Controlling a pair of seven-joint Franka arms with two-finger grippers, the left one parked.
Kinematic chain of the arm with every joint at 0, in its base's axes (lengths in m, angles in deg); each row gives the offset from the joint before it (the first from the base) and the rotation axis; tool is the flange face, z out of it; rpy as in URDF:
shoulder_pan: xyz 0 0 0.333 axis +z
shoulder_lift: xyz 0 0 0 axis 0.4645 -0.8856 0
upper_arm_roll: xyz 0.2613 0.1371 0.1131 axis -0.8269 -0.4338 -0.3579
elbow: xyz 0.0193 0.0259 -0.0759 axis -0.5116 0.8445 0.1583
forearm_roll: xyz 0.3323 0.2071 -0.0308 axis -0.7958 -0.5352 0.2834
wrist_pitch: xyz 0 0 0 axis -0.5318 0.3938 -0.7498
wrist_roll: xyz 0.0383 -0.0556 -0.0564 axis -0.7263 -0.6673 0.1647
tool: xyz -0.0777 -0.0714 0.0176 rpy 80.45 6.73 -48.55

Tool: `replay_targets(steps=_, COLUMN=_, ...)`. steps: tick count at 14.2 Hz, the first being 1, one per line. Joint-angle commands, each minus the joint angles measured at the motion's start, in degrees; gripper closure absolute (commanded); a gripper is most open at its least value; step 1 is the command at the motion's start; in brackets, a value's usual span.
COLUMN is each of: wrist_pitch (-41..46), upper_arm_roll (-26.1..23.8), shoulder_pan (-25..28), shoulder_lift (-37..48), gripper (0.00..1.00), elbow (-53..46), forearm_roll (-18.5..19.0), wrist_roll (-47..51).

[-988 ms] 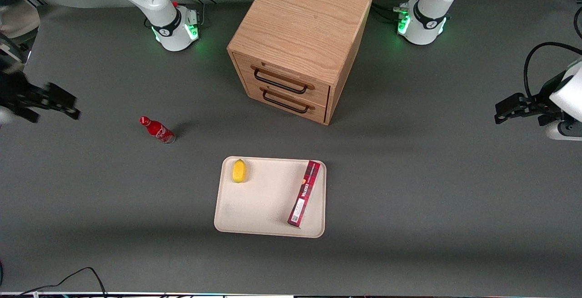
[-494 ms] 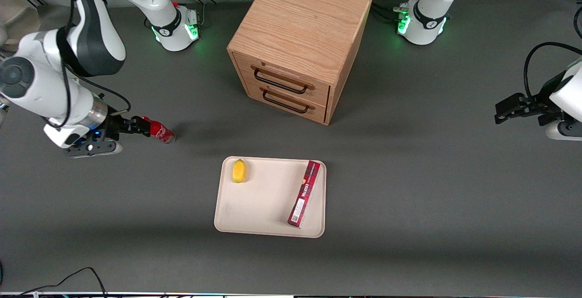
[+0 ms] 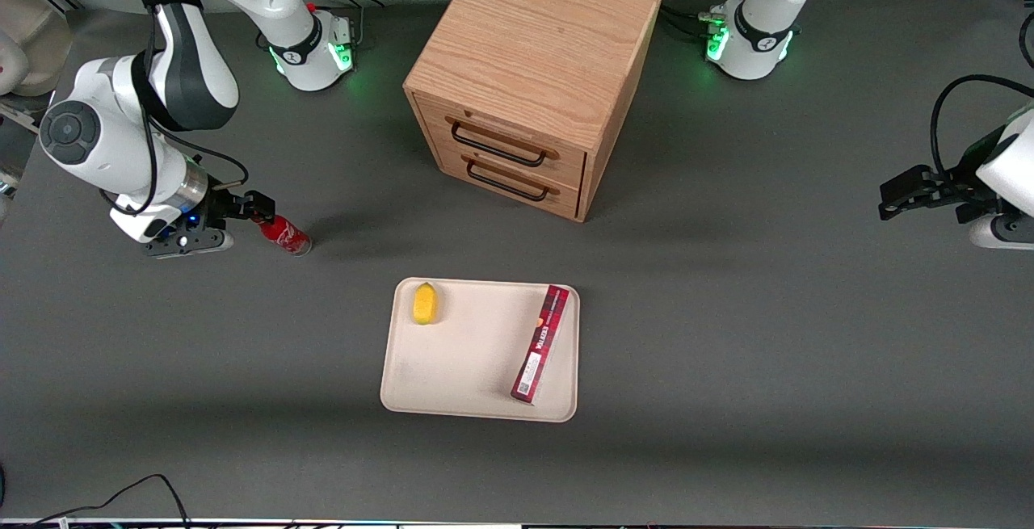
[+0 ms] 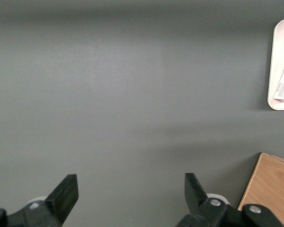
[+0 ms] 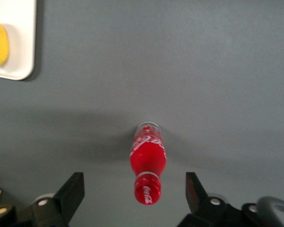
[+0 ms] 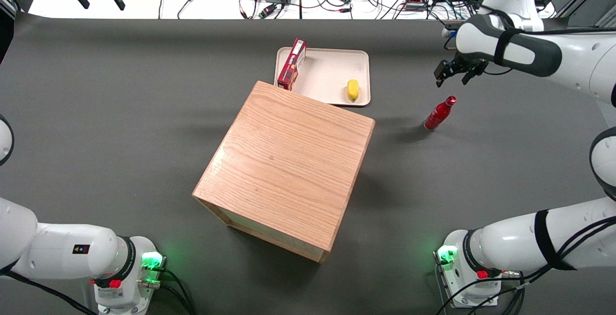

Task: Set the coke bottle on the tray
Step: 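Close the right gripper around the red Coca-Cola bottle's base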

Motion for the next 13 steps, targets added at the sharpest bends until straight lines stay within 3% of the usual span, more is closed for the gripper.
replay_targets(steps=1, wrist_pitch=-5.3, upper_arm_roll=0.4, shoulder_pan=-0.3, shoulder_lift=2.0, gripper=0.3, elbow=6.0, forearm_roll=-0.4, wrist_roll=-1.8)
replay_targets(steps=5, wrist_pitch=-7.4, upper_arm_roll=0.4, shoulder_pan=-0.3, shoulder_lift=1.9, gripper=0.77, elbow=8.0, forearm_roll=-0.6, wrist_roll=-1.8)
replay_targets(steps=6, wrist_pitch=-7.4, upper_arm_roll=0.4, shoulder_pan=-0.3, shoulder_lift=1.9, gripper=0.97, elbow=7.9, forearm_roll=-0.6, wrist_roll=-1.8)
replay_targets(steps=10, wrist_pitch=-5.6, upper_arm_roll=-1.4, shoulder_pan=0.6, shoulder_lift=0.0, gripper=1.0, elbow=0.4, forearm_roll=-0.8, wrist_roll=1.8)
replay_targets(steps=13, wrist_pitch=7.4, upper_arm_roll=-4.8, shoulder_pan=2.5, shoulder_lift=-9.7, gripper=1.0, elbow=-21.3, forearm_roll=-0.8, wrist_roll=8.4)
